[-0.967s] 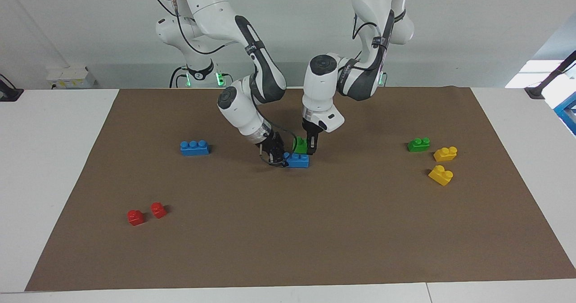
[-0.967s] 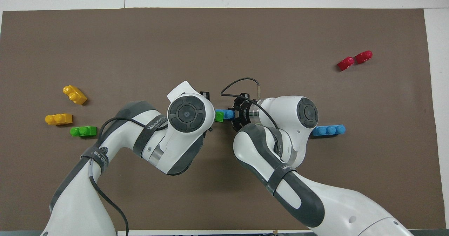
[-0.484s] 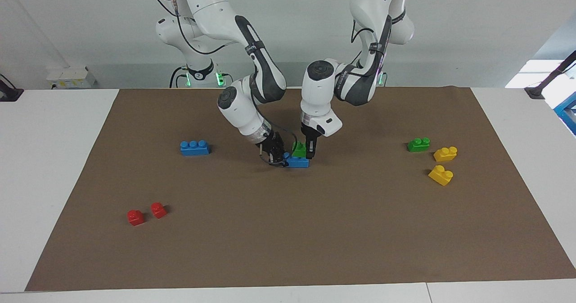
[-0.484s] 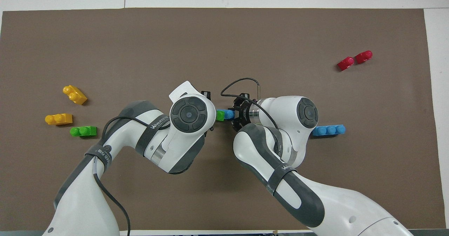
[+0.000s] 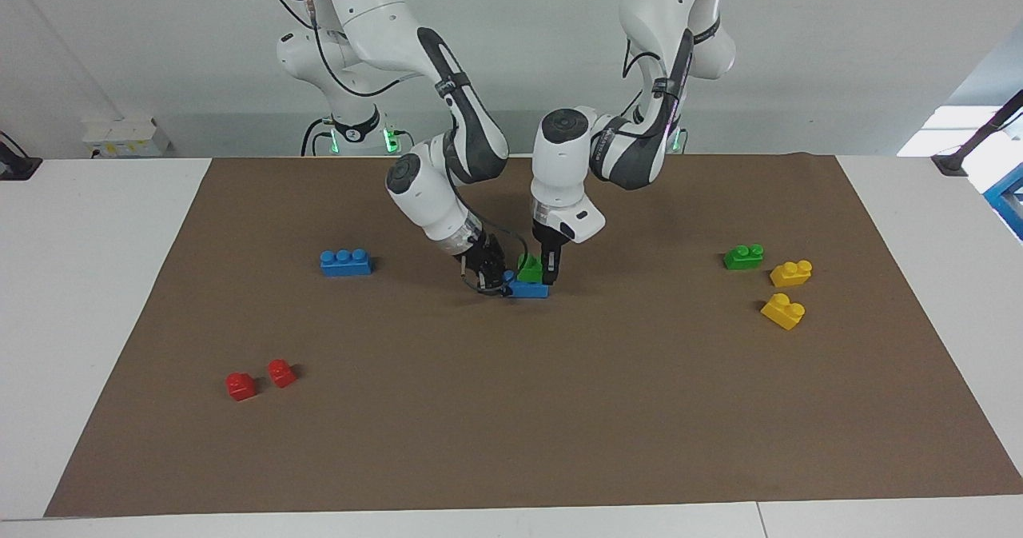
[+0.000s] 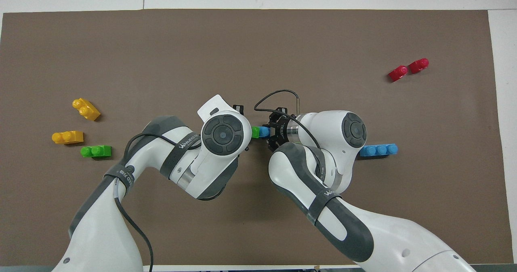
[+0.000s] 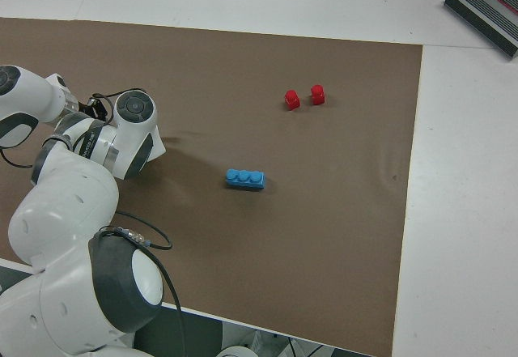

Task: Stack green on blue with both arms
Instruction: 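Press the green brick onto the blue brick held by the right gripper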

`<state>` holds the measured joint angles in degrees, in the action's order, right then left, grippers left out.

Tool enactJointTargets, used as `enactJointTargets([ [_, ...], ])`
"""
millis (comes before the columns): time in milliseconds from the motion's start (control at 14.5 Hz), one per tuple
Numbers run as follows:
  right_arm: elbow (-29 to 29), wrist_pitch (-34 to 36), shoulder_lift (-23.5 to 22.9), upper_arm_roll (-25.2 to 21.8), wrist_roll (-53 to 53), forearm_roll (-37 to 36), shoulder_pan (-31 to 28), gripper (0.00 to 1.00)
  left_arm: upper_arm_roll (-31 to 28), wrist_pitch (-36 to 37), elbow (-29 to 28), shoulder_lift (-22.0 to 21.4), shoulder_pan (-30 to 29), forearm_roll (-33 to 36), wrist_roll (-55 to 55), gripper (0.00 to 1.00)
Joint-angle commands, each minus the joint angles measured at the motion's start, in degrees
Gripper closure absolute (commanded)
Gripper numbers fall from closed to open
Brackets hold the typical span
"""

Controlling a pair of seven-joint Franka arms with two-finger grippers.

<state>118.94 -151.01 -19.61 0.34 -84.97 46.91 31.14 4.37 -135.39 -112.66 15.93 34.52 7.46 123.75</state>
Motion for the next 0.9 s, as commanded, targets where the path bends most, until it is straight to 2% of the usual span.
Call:
enactJointTargets([
  [0, 2.44, -1.3, 0.01, -0.16, 2.61, 1.34, 0.32, 0.89, -1.03, -1.11, 0.16, 0.77, 1.08, 1.68, 1.32, 1.0],
  [69, 2.44, -1.3, 0.01, -0.16, 2.62, 1.34, 0.32, 0.89, -1.12, -0.5, 0.25, 0.77, 1.16, 1.85, 1.23, 1.0],
  [138, 2.44, -1.22, 0.01, -0.16, 2.62, 1.34, 0.24, 0.89, -1.03, -0.23, 0.25, 0.77, 1.34, 4.46, 0.71, 0.58],
  [207, 2.44, -1.3, 0.01, -0.16, 2.62, 1.34, 0.24, 0.89, -0.94, 0.03, 0.16, 0.68, 1.43, 5.88, 0.71, 0.01],
  [829, 2.52, -1.21, 0.01, -0.16, 3.41, 1.34, -0.2, 0.89, -1.03, 3.46, 0.25, -3.0, 0.37, 5.81, -1.31, 0.0],
])
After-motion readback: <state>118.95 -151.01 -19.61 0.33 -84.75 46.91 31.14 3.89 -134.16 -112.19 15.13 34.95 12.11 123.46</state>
